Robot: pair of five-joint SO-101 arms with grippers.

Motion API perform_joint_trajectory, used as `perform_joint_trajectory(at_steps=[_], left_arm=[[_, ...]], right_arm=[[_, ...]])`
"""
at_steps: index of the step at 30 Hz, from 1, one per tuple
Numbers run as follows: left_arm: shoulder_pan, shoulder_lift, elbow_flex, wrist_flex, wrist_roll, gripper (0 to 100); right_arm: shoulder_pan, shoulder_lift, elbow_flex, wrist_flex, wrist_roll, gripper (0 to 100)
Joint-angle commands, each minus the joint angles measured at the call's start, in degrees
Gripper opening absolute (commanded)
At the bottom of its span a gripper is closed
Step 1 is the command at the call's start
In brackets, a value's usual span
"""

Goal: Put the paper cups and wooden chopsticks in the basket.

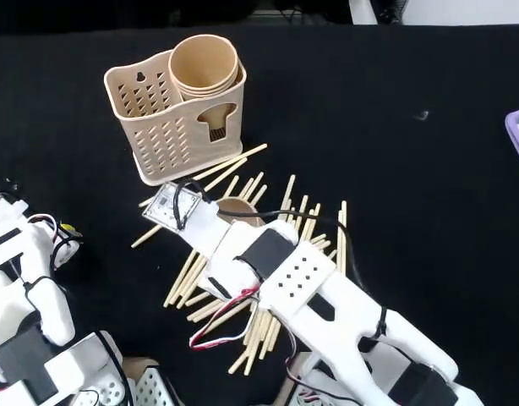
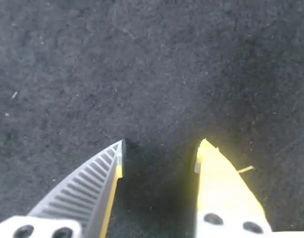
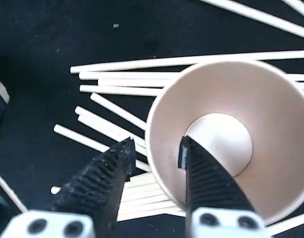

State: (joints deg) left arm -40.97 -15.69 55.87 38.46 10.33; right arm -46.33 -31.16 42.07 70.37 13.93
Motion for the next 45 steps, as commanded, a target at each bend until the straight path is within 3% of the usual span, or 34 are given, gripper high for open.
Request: perform_joint_trajectory(at_steps=[1, 8, 16, 20, 28, 33, 35, 39, 45], left_arm=[[-1.27, 0.0, -2.59, 0.0, 0.26, 24], [-1.27, 0.0, -2.59, 0.0, 0.26, 24], [-1.27, 0.0, -2.59, 0.0, 0.26, 24], [-1.27, 0.0, -2.51, 0.0, 0.26, 24], [-1.27, 0.0, -2.42, 0.0, 0.26, 24], [-1.27, 0.0, -2.42, 0.0, 0.26, 24], [-1.27, 0.0, -2.42, 0.0, 0.26, 24], [-1.27, 0.0, -2.42, 0.0, 0.26, 24], [-1.27, 0.0, -2.42, 0.0, 0.26, 24]], right_arm=[[1.49, -1.98, -3.82, 0.88, 0.79, 2.9], [4.92, -2.59, -7.69, 2.2, 4.48, 1.0], [12.22, -12.79, -26.24, 1.76, 4.57, 1.1], [16.7, -13.05, -32.57, -11.34, 4.13, 1.1], [17.14, -1.54, -33.1, -42.2, 4.4, 1.1], [17.14, 6.81, -33.1, -51.6, 4.57, 1.1], [17.67, 10.24, -33.1, -53.1, 5.1, 1.1], [18.99, 14.81, -33.1, -54.86, 13.01, 1.1], [18.46, 15.87, -33.8, -46.59, 18.55, 1.1]])
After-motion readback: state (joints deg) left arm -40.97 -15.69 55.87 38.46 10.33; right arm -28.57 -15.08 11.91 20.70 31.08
